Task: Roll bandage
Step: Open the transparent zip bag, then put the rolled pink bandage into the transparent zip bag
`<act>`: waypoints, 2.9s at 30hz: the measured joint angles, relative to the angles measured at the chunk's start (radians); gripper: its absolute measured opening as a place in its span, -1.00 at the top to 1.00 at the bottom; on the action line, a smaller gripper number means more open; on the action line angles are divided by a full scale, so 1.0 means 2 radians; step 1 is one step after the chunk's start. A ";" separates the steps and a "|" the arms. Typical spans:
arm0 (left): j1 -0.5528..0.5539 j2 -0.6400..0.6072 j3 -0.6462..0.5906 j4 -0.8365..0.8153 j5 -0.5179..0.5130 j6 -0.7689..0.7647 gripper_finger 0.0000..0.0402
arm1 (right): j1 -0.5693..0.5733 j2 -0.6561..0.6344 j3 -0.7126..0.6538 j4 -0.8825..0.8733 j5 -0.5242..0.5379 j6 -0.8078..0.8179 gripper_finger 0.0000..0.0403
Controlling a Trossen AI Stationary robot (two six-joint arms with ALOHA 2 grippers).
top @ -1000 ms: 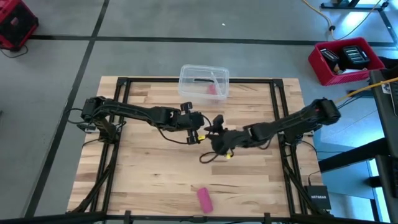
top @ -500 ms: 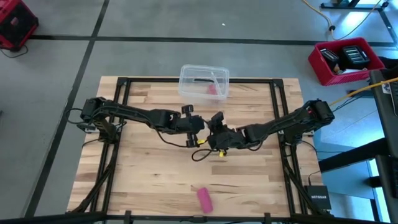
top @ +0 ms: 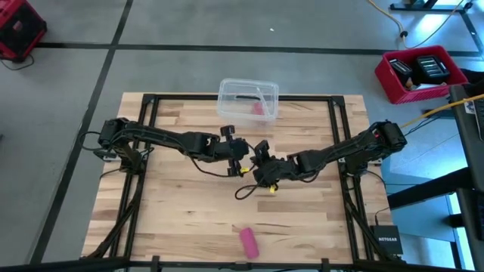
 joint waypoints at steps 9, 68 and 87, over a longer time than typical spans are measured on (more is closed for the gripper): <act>0.010 0.001 0.000 0.005 -0.110 -0.018 0.99 | 0.005 -0.001 0.000 0.020 -0.063 0.098 0.97; -0.057 0.068 -0.091 0.195 0.020 -0.085 0.98 | 0.081 0.086 0.022 0.027 -0.161 0.324 0.11; -0.063 0.068 -0.091 0.196 0.019 -0.147 0.98 | 0.205 0.094 0.074 0.054 -0.164 0.451 -0.16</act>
